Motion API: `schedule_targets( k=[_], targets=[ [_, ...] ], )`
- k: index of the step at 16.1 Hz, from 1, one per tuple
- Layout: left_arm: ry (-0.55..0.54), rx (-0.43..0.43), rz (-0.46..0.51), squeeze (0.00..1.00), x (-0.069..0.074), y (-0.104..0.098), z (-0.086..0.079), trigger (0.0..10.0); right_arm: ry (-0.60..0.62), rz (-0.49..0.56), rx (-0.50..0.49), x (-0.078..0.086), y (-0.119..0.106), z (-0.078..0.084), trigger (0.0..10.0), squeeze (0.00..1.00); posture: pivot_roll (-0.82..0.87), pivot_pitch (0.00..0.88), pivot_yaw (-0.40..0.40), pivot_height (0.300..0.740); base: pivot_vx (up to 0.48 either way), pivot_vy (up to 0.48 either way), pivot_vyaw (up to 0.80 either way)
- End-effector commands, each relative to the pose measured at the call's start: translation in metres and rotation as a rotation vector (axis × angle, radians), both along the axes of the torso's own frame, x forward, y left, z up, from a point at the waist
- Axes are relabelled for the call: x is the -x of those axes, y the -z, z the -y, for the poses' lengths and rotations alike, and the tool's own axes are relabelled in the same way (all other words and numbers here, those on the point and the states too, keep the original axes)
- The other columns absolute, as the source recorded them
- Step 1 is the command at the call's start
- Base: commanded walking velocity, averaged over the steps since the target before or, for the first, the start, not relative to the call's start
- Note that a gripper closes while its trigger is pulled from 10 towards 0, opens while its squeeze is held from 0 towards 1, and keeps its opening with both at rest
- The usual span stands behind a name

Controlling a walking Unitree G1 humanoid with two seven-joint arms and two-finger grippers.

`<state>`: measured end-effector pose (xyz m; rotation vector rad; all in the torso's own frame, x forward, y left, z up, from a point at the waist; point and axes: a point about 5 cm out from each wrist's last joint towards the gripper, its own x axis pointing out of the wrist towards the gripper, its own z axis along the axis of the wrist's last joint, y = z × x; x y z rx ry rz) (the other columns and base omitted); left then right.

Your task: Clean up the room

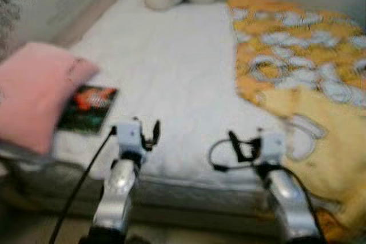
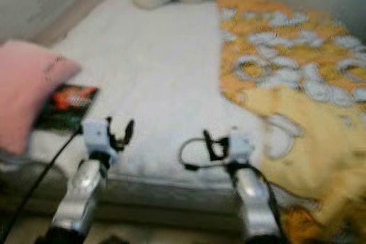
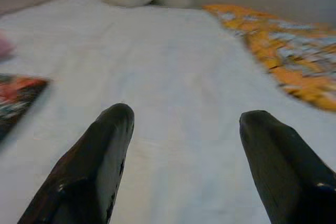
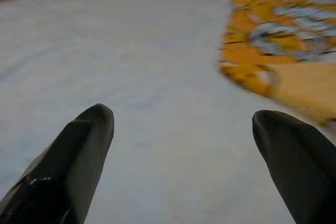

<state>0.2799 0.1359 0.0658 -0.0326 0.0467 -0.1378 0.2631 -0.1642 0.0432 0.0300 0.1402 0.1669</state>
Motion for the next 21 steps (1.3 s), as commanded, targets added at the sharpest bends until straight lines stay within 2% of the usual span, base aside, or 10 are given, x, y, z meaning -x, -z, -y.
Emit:
schedule_targets(
  k=[1, 3, 5, 7, 8, 12, 17, 18, 19, 21],
  targets=[
    [0.012, -0.025, 0.03, 0.0, -0.004, -0.005, -0.004, 10.0, -0.037, 0.003, -0.022, -0.002, -0.001, -0.01, 10.0, 0.0, 0.06, 0.0, -0.035, 0.74, 0.0, -0.48, 0.0],
    [0.039, -0.053, 0.045, 0.0, -0.006, -0.007, -0.003, 10.0, -0.06, -0.001, -0.012, -0.003, -0.001, -0.014, 10.0, 0.0, 0.06, 0.0, -0.035, 0.74, 0.0, -0.48, 0.0],
    [0.053, -0.071, 0.027, 0.0, -0.01, -0.005, -0.003, 10.0, -0.069, -0.01, -0.003, -0.005, 0.001, -0.015, 10.0, 0.0, 0.06, 0.0, -0.034, 0.74, 0.0, -0.471, -0.79],
    [0.046, -0.115, -0.072, 0.0, -0.019, 0.01, -0.007, 10.0, -0.051, -0.021, -0.004, -0.004, 0.005, -0.011, 10.0, 0.0, 0.06, 0.0, -0.031, 0.74, 0.0, 0.0, -0.77],
    [0.04, -0.131, -0.086, 0.0, -0.021, 0.013, -0.01, 10.0, -0.049, -0.021, -0.002, -0.003, 0.006, -0.01, 10.0, 0.0, 0.06, 0.0, -0.03, 0.74, 0.0, 0.0, -0.77],
    [-0.003, -0.15, -0.064, 0.0, -0.019, 0.015, -0.011, 10.0, -0.052, -0.035, -0.001, 0.008, 0.011, -0.008, 10.0, 0.0, 0.04, 0.0, -0.032, 0.74, 0.0, 0.0, -0.77],
    [-0.041, -0.143, -0.072, 0.0, -0.02, 0.021, -0.011, 10.0, -0.058, 0.029, -0.005, 0.003, -0.001, -0.014, 10.0, 0.0, 0.03, 0.0, -0.048, 0.74, 0.0, 0.0, 0.0],
    [-0.058, -0.132, -0.057, 1.0, -0.021, 0.018, -0.012, 10.0, -0.059, 0.051, -0.003, 0.002, -0.004, -0.013, 10.0, 1.0, 0.03, 0.0, -0.049, 0.74, 0.0, 0.0, 0.0],
    [-0.074, -0.07, -0.043, 1.0, -0.023, 0.013, -0.014, 10.0, -0.038, 0.055, -0.038, 0.003, -0.004, -0.01, 10.0, 1.0, 0.04, 0.0, -0.048, 0.74, 0.0, 0.0, 0.0],
    [-0.075, -0.068, -0.016, 1.0, -0.024, 0.007, -0.015, 10.0, -0.032, 0.039, -0.058, 0.004, -0.002, -0.007, 10.0, 1.0, 0.04, 0.0, -0.048, 0.74, 0.0, 0.0, 0.0]
  ],
)
